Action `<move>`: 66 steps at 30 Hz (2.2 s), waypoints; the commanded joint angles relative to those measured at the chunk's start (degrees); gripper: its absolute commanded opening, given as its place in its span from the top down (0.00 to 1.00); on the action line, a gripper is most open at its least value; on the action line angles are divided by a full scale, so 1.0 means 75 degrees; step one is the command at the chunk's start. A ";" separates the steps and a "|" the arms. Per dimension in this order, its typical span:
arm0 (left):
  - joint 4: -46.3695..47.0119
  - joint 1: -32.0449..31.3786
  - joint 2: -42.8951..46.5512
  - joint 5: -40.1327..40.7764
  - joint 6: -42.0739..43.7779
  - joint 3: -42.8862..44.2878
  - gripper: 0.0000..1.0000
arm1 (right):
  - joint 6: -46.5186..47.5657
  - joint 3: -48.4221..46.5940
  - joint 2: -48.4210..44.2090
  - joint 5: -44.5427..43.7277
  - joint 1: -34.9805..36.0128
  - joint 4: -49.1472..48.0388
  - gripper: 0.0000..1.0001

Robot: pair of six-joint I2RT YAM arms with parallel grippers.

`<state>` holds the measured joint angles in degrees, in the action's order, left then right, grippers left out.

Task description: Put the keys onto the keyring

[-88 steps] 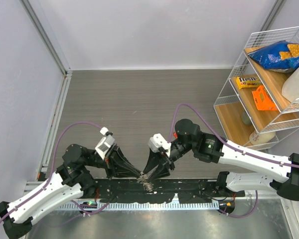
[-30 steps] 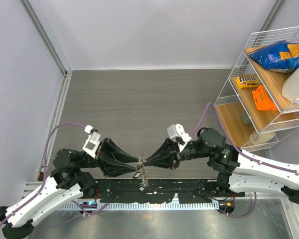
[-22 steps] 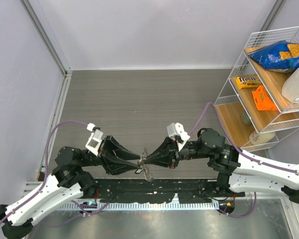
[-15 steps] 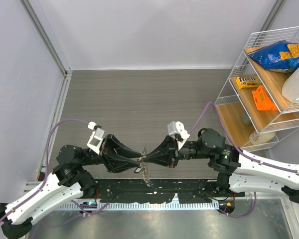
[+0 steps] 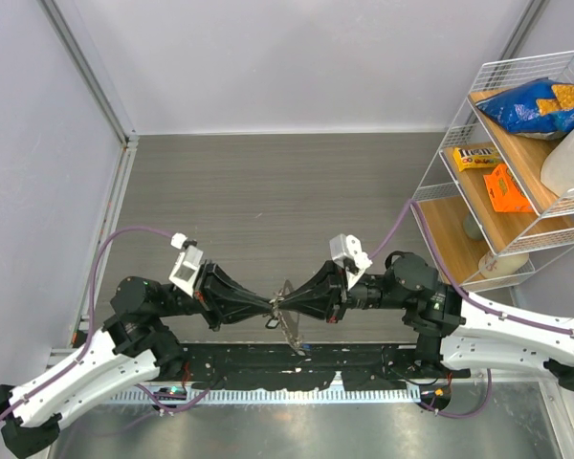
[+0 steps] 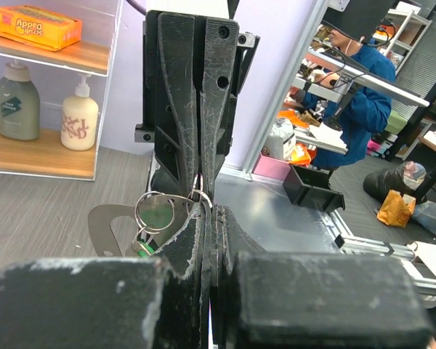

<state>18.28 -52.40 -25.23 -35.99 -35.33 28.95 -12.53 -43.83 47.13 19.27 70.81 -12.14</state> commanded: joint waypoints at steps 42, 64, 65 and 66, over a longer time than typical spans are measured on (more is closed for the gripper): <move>-0.4229 -0.0103 -0.0291 0.3274 0.1218 0.2162 0.66 | 0.2433 0.0911 -0.1455 0.0432 0.0485 -0.1488 0.94; -0.3155 -0.0091 -0.4590 0.3111 0.1734 0.3112 0.29 | 0.0816 0.1602 -0.4666 -0.4722 0.0485 0.1897 0.94; -0.2932 -0.0091 -0.4859 0.3018 0.1792 0.3136 0.29 | 0.0827 0.1614 -0.4830 -0.4841 0.0485 0.1970 0.94; -0.2721 -0.0080 -0.5094 0.2901 0.1874 0.3148 0.29 | 0.0851 0.1614 -0.4901 -0.5086 0.0497 0.2086 0.94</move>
<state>-9.98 -53.17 -58.54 -12.91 -23.49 49.89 -3.73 -31.00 13.98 -8.03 74.15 1.28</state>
